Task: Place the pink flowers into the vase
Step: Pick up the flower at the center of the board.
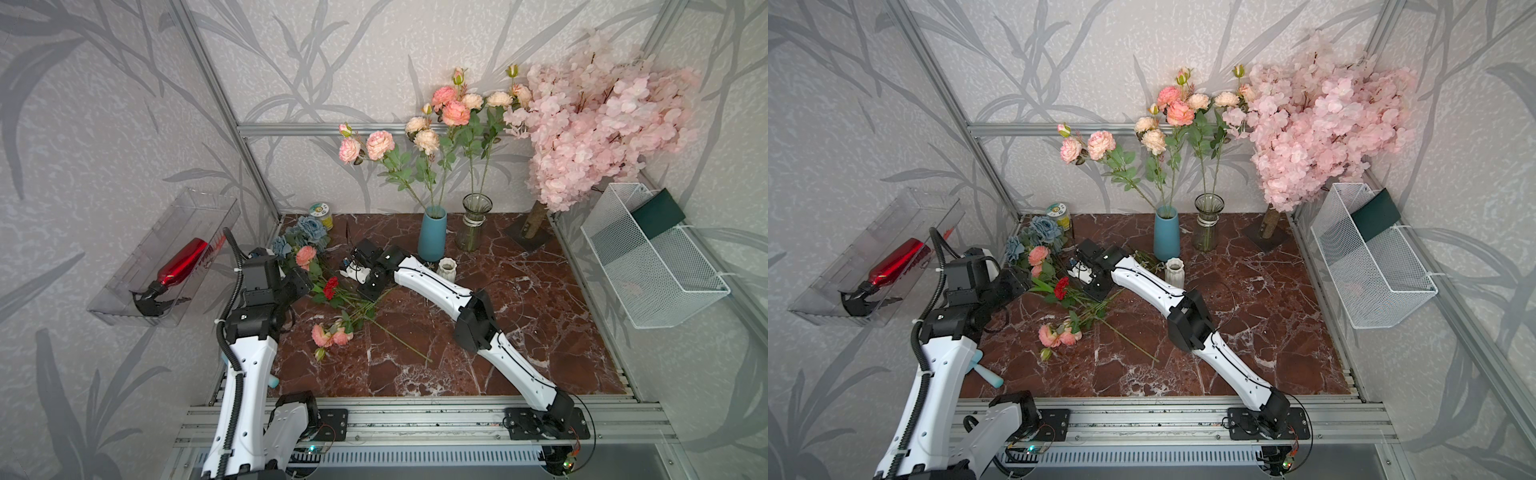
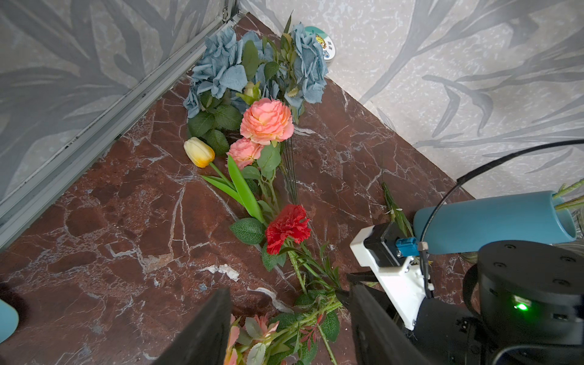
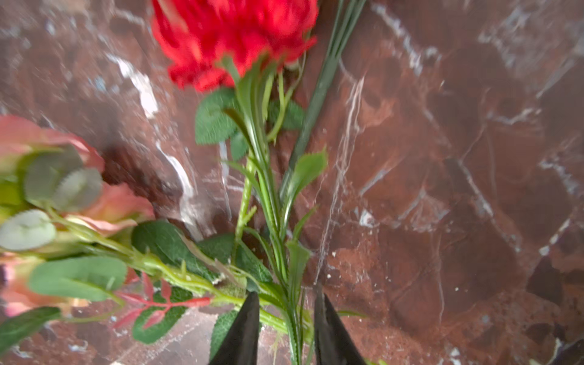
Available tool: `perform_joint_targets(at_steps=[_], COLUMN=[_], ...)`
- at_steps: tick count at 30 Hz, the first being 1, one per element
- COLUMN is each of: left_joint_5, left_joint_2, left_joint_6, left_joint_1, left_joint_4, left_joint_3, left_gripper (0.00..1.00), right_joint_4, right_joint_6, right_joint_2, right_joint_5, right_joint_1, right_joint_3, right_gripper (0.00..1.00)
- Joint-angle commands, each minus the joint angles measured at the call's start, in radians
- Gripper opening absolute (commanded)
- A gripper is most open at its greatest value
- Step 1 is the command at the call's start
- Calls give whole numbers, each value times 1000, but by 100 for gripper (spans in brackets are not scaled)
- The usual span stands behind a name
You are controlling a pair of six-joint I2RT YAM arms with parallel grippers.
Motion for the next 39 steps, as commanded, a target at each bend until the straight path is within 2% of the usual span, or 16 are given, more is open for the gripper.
perform_joint_targets(at_steps=[1, 3, 5, 8, 10, 16, 18, 24, 28, 37, 39], left_joint_5=[-2, -4, -4, 2, 3, 0, 0, -6, -40, -257, -270], left_joint_2=[-10, -11, -10, -10, -11, -13, -12, -12, -19, -18, -17], left_joint_6=[-3, -4, -4, -6, -7, -6, -7, -7, -12, -84, -89], left_joint_1=[9, 8, 10, 11, 11, 11, 11, 13, 18, 48, 59], left_joint_4=[9, 9, 9, 10, 10, 10, 11, 7, -15, -108, -115], left_joint_3=[-6, -6, -5, -6, -6, -7, -7, -6, 4, 34, 36], left_gripper=[61, 61, 61, 61, 61, 61, 61, 61, 61, 62, 62], right_joint_4=[66, 177, 254, 335, 346, 252, 194, 57, 61, 45, 49], right_joint_6=[-55, -89, -121, -172, -198, -265, -290, -323, -336, -370, -373], right_joint_2=[-151, -264, -343, -417, -427, -339, -292, -158, -139, -113, -101], right_joint_5=[56, 81, 85, 69, 61, 16, 10, 4, -6, 10, 18], right_joint_1=[25, 48, 66, 83, 91, 101, 136, 145, 148, 146, 146], right_joint_3=[-149, -335, -456, -576, -595, -466, -386, -186, -174, -178, -163], right_gripper=[30, 31, 31, 32, 32, 33, 34, 34, 35, 35, 35])
